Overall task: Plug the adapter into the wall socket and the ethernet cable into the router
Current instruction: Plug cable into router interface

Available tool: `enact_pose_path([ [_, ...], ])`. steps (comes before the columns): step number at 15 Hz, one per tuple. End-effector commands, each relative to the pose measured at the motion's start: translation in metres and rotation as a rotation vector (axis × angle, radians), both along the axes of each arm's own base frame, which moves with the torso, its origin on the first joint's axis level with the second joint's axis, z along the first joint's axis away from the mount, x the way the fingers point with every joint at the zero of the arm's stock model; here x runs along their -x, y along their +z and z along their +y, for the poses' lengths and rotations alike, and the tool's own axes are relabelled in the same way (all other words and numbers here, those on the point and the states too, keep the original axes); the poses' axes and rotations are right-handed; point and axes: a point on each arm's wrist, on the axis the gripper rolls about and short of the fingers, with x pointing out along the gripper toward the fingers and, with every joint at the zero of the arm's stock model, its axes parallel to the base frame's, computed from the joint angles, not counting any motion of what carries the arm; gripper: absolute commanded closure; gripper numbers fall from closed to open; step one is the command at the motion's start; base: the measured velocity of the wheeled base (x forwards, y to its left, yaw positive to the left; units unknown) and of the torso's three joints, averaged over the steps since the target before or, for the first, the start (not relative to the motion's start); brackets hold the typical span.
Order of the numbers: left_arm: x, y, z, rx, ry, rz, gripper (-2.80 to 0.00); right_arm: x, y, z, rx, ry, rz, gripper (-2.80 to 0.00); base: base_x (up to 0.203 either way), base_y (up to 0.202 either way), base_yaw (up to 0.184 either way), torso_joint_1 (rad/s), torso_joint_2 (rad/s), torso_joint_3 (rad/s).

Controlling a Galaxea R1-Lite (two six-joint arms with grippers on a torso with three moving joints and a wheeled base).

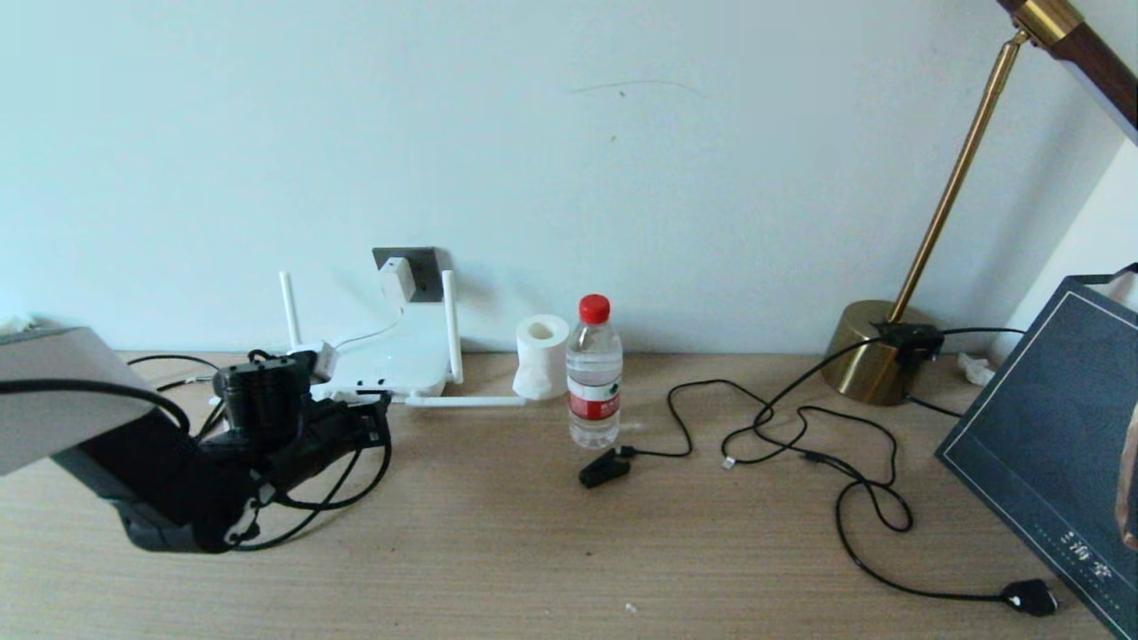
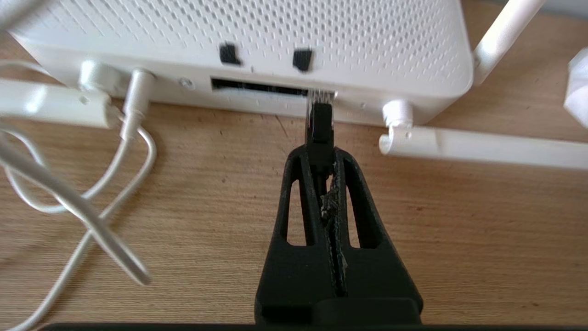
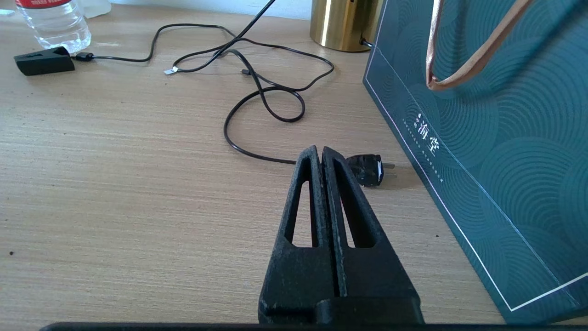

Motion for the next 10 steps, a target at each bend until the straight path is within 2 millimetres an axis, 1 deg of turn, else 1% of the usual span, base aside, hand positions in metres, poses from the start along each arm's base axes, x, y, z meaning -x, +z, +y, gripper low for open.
enact_pose_path([
  [1, -0.0013, -0.0026, 0.0, 0.001, 0.0, 0.0, 0.0, -0.0001, 0.0, 0.0, 0.001, 0.0, 0.001, 0.0, 0.0, 0.0, 0.0, 0.0, 0.0, 0.0],
  [10, -0.0007, -0.0008, -0.0005, 0.002, -0.002, -0.004, 0.0, -0.0001, 0.0, 0.0, 0.001, 0.0, 0.001, 0.0, 0.0, 0.0, 0.0, 0.0, 0.0, 0.0],
])
